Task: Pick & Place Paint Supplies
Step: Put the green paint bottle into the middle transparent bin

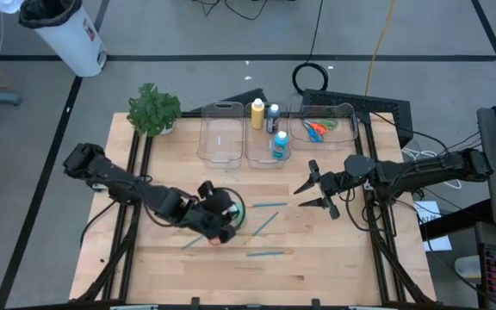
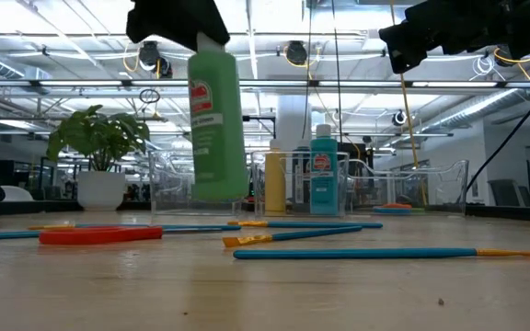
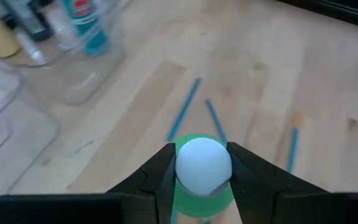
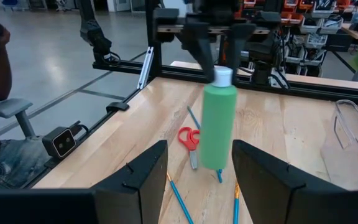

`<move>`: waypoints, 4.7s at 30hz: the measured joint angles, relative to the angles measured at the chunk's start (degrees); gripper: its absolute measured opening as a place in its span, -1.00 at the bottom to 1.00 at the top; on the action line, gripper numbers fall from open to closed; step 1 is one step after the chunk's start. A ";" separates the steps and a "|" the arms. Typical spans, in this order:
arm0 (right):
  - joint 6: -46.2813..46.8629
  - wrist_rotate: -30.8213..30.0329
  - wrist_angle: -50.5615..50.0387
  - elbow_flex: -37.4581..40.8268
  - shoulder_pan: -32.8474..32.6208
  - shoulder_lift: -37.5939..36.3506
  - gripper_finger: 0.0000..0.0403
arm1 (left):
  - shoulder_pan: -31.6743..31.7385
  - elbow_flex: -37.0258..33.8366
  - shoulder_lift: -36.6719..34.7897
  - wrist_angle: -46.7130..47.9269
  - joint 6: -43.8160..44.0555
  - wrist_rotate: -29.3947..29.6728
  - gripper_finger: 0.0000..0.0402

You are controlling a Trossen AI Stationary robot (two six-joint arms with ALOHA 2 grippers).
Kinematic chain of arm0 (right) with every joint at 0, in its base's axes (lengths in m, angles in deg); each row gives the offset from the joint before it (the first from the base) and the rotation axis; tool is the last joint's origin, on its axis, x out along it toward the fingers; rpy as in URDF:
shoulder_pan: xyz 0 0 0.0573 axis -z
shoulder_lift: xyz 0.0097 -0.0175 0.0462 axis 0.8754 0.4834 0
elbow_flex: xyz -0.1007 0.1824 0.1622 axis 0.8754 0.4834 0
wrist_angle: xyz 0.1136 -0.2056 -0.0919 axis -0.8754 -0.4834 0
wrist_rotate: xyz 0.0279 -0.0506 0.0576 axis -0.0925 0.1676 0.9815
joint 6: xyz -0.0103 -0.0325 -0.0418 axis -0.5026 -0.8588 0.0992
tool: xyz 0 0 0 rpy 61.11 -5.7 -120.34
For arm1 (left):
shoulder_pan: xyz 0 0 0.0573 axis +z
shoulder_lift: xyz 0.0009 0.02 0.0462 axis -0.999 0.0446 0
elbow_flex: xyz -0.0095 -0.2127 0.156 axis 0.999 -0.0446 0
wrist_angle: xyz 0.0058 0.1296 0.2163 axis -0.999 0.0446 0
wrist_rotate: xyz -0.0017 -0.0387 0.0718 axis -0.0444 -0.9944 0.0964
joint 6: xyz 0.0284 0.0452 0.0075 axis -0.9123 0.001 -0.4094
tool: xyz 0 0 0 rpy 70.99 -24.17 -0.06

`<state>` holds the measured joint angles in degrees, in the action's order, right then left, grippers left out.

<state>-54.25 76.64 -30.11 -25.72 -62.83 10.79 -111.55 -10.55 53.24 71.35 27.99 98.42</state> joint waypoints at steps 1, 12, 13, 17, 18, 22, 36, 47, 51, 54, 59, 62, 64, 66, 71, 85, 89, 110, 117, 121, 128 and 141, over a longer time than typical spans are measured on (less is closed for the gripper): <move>-0.01 -0.01 0.00 0.00 0.00 0.00 -0.15 | 0.38 0.01 0.00 0.56 0.98 0.30 -0.32; -0.01 -0.01 -0.01 0.00 0.00 0.00 -0.15 | 5.08 0.00 0.00 5.27 12.94 1.42 -0.37; -0.01 -0.02 -0.01 0.00 0.00 0.00 -0.15 | 5.46 0.00 0.00 5.65 14.18 1.42 -0.35; -0.01 -0.02 -0.02 0.00 0.00 0.00 -0.15 | 7.14 0.00 0.00 6.99 16.77 0.56 -0.34; 0.00 -0.02 -0.02 0.00 0.00 0.00 -0.15 | 7.56 0.00 0.00 7.32 17.35 0.29 -0.36; -0.01 -0.02 -0.02 0.00 0.00 0.00 -0.15 | 9.17 0.00 0.00 8.82 19.24 0.26 -0.39; -0.01 0.00 -0.02 0.00 0.02 0.00 -0.15 | 10.63 0.00 0.00 8.82 17.80 -0.92 -0.38; -0.01 -0.02 -0.02 0.00 0.01 0.00 -0.15 | 10.63 0.00 0.00 8.81 17.38 -1.68 -0.38; -0.01 0.00 -0.04 0.00 0.00 0.00 -0.15 | 10.63 0.00 0.00 8.83 17.25 -1.70 -0.38; -0.01 -0.02 -0.02 0.00 0.00 0.00 -0.15 | 10.63 0.00 0.00 8.81 17.27 -2.28 -0.38; -0.01 -0.01 -0.04 0.00 0.00 0.00 -0.15 | 10.63 0.00 0.00 8.81 17.28 -2.67 -0.38; -0.01 0.00 -0.02 0.00 0.00 0.00 -0.15 | 10.65 0.00 0.00 8.81 17.30 -2.67 -0.38; -0.01 -0.02 -0.03 0.00 0.01 0.00 -0.15 | 10.63 0.00 0.00 8.81 17.30 -2.67 -0.38; -0.01 -0.02 -0.03 0.00 0.01 0.00 -0.15 | 10.63 0.00 0.00 8.81 17.30 -2.67 -0.38; 0.00 0.00 -0.03 0.00 0.01 0.00 -0.15 | 10.63 0.00 0.00 8.81 17.32 -2.67 -0.38; 0.01 -0.02 -0.04 0.00 0.00 0.00 -0.15 | 10.64 0.00 0.00 8.82 16.85 -2.65 -0.38; -0.01 0.00 -0.04 0.00 0.00 -0.02 -0.15 | 10.64 0.00 0.00 8.82 16.79 -2.65 -0.38; 0.00 -0.02 -0.03 0.00 0.01 0.00 -0.15 | 10.65 0.00 0.00 8.70 13.95 -3.61 -0.38; -0.01 -0.02 -0.02 0.00 0.02 -0.02 -0.15 | 10.65 0.00 0.00 8.29 12.19 -4.07 -0.38; 0.00 -0.01 -0.04 0.00 0.01 -0.01 -0.15 | 10.65 0.00 0.00 8.28 11.15 -4.06 -0.38; 0.01 -0.01 -0.04 0.00 0.01 -0.01 -0.15 | 10.65 -0.01 0.00 8.11 6.78 -4.07 -0.38; 0.01 0.00 -0.04 0.00 0.01 0.00 -0.15 | 10.65 -0.02 0.00 8.04 0.29 -4.20 -0.38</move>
<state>-54.23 76.64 -30.15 -25.71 -62.82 10.79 -100.90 -10.57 53.24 79.40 28.28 94.22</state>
